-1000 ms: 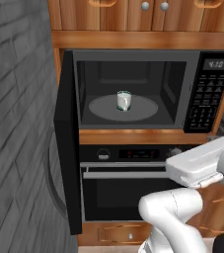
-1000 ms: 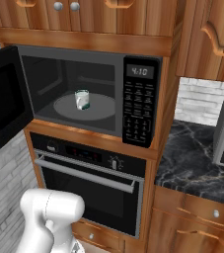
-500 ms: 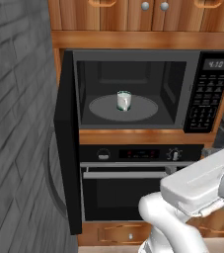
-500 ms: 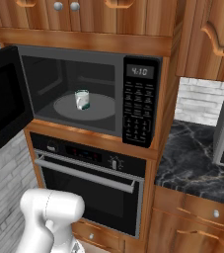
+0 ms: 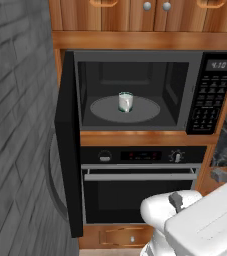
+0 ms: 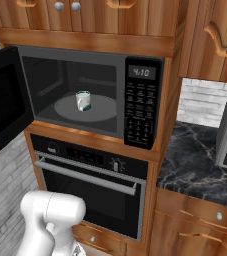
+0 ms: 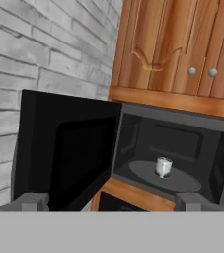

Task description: Pick the mug from the counter and place it inside the microwave. Then close the microwave.

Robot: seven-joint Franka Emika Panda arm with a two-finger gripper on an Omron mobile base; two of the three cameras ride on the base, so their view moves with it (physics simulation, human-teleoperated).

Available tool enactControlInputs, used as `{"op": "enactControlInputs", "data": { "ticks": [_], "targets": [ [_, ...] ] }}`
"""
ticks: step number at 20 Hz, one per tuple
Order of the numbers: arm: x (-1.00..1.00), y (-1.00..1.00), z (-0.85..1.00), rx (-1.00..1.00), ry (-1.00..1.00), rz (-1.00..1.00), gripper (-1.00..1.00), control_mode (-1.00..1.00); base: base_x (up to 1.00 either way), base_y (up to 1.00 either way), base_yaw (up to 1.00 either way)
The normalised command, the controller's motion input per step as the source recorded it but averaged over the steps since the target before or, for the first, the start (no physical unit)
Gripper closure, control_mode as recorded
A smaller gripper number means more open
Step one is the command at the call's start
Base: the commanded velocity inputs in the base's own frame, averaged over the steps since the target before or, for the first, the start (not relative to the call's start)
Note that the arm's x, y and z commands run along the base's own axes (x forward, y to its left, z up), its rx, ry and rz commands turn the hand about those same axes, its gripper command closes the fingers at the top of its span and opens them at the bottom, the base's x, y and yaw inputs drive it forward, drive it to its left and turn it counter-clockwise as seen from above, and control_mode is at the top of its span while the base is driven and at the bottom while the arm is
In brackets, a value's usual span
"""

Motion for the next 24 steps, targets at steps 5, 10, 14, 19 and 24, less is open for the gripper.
{"op": "enactControlInputs", "data": {
  "ticks": [5,10,14,19,24],
  "targets": [
    [0.0,0.12,0.0,0.0,-0.02,0.09,-1.0,-1.0,0.0,0.0,0.0],
    [0.0,0.32,0.0,0.0,0.0,0.05,-1.0,-1.0,0.0,0.0,0.0],
    [0.0,0.31,0.0,0.0,0.0,0.0,-1.0,-1.0,0.0,0.0,0.0],
    [0.05,0.22,-0.16,0.0,0.0,0.0,-1.0,-1.0,0.0,0.0,0.0],
    [0.09,0.18,-0.05,0.0,0.0,0.0,-1.0,-1.0,0.0,0.0,0.0]
  ]
}}
